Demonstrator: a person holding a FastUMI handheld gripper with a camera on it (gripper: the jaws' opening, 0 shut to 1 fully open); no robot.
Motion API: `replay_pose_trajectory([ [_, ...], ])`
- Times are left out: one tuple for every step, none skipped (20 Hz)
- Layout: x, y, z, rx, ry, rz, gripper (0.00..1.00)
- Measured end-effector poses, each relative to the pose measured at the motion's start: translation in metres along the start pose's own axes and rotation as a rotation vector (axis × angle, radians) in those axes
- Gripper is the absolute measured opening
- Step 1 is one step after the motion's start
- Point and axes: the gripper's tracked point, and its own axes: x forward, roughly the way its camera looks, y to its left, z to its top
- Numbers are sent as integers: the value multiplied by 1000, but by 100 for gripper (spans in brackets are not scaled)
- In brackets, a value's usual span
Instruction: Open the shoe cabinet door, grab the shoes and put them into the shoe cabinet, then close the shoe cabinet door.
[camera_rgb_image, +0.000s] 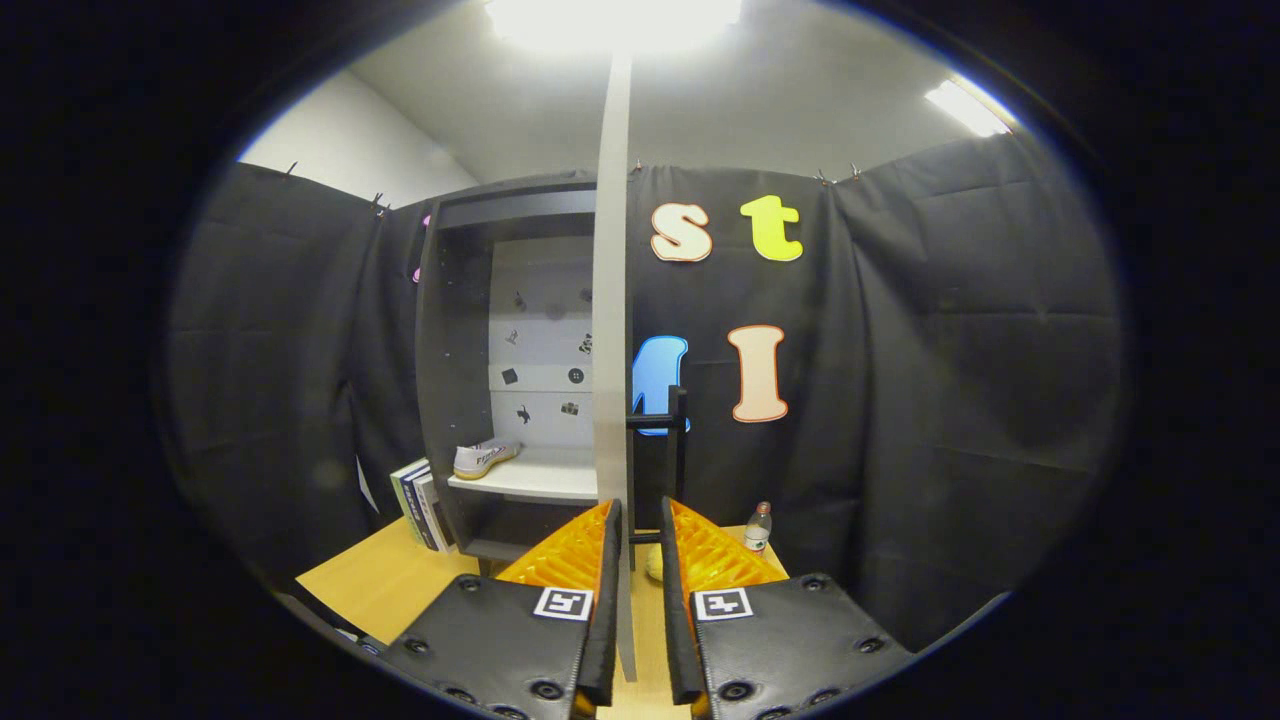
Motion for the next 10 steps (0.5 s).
replay_pose_trajectory([
  [-8,8,-1,3,2,6,26],
  [-11,14,-3,10,7,16,27],
  [-15,22,-9,20,16,26,38],
  [-16,28,-14,28,24,33,49],
  [-18,35,-20,41,32,37,61],
  [-20,46,-26,60,45,58,72],
  [-21,60,-34,75,63,85,84],
  [-22,71,-41,72,79,111,95],
  [-21,80,-48,57,95,128,95],
  [-20,89,-56,46,112,143,95],
])
